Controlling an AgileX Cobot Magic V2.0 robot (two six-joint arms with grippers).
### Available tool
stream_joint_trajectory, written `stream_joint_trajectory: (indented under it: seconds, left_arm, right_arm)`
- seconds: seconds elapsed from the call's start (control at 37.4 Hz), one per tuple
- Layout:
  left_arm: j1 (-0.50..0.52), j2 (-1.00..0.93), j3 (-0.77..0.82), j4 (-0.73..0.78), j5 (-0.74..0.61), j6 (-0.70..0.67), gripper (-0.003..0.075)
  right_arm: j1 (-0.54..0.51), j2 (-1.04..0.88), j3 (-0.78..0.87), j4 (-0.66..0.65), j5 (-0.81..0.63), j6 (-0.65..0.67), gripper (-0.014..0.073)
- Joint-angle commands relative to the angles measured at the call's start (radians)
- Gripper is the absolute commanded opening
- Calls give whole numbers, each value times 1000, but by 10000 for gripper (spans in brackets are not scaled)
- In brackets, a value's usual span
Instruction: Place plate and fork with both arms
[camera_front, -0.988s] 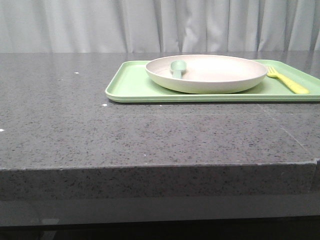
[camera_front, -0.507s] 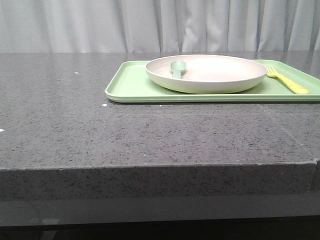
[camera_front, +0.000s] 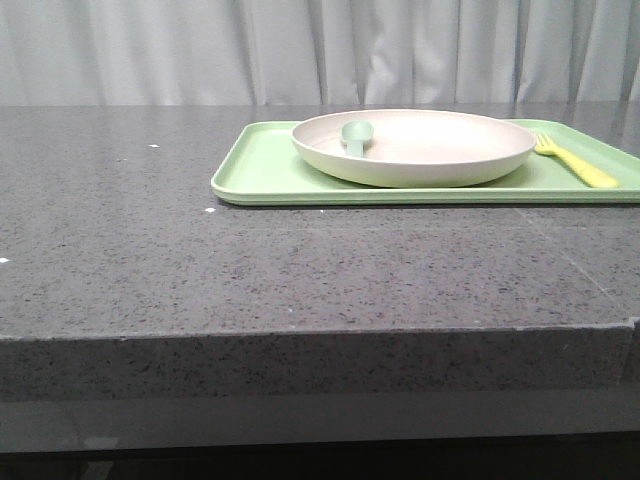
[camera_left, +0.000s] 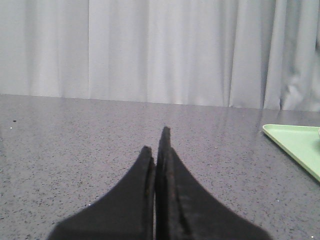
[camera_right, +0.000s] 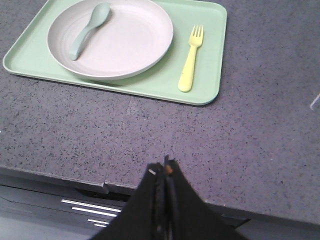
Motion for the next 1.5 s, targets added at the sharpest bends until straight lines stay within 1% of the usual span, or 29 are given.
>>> stream_joint_trajectory:
  seconds: [0.0, 0.21, 0.27, 0.32, 0.45, 0.59, 0.69, 0.88, 1.01, 1.15, 1.26, 1.47]
  left_arm:
    - [-1, -22, 3, -10, -75, -11, -18]
    - [-1, -22, 3, -10, -75, -11, -18]
    - [-1, -22, 3, -10, -75, -11, -18]
    - [-1, -22, 3, -10, -75, -11, -18]
    - [-1, -20, 3, -10, -75, -11, -18]
    - [-1, -20, 3, -10, -75, -11, -18]
    - [-1, -20, 3, -10, -75, -11, -18]
    - [-1, -20, 3, -10, -75, -11, -18]
    - [-1, -20, 3, -10, -75, -11, -18]
    - [-1, -20, 3, -10, -75, -11, -18]
    - [-1, -20, 3, -10, -75, -11, -18]
    - [-1, -20, 3, -10, -75, -11, -18]
  right_arm:
    - [-2, 6, -19, -4, -76, -10, -69]
    - [-2, 6, -19, -4, -76, -10, -69]
    - [-2, -13, 2, -6, -100, -10, -69]
    - [-12, -36, 34, -46, -130, -10, -69]
    - [-52, -121, 201, -73, -322, -10, -69]
    - [-90, -260, 449, -75, -623, -10, -69]
    - [-114, -355, 618, -74, -803, -10, -69]
    - [-139, -474, 818, -62, -996, -10, -69]
    - [-150, -525, 910, -62, -1106, -9, -69]
    - [-150, -561, 976, -60, -1183, -9, -69]
    - [-150, -558, 973, -54, -1151, -9, -69]
    - [-150, -558, 973, -54, -1153, -9, -69]
